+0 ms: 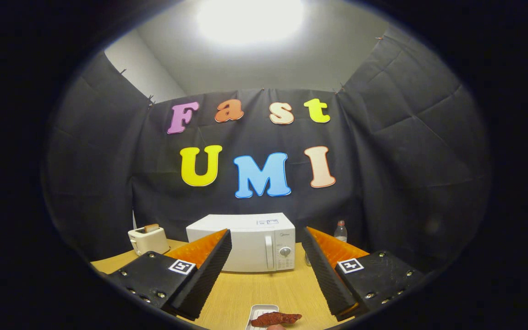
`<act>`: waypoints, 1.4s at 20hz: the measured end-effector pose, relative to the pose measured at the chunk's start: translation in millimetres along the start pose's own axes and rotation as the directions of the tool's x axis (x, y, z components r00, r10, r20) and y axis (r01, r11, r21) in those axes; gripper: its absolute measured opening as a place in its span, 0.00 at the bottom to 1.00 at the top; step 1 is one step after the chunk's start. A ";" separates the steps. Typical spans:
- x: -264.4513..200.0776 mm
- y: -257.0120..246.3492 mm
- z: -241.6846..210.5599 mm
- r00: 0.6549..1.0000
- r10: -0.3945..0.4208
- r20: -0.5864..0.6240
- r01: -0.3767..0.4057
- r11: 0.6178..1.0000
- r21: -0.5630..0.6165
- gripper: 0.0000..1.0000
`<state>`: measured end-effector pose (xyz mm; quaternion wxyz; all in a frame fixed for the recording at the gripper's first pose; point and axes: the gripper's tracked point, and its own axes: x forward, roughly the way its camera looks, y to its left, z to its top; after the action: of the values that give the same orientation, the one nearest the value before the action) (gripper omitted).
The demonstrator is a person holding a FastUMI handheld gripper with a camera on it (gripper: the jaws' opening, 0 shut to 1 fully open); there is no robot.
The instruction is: Open the microwave, put the food inside, and close the microwave door.
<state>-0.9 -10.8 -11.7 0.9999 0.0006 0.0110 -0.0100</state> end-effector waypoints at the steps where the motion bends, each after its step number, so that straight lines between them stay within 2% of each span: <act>1: 0.8 -1.7 -0.9 1.000 -0.002 -0.005 0.002 1.000 -0.001 0.97; 6: 9.9 -7.6 1.2 1.000 -0.005 -0.011 0.005 1.000 0.002 0.97; 11: 41.2 -7.3 1.3 1.000 0.024 -0.001 -0.024 0.999 -0.049 0.97; 14: 71.9 -0.3 -8.4 0.998 0.060 -0.012 -0.061 0.995 -0.077 0.97; 22: 169.1 3.2 -49.3 0.992 0.113 -0.061 -0.116 0.992 -0.055 0.97; 28: 233.5 -5.1 -96.3 0.986 0.110 -0.128 -0.116 0.992 -0.045 0.97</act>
<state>230.3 -20.4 -113.2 0.9959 -0.0242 0.0740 0.0471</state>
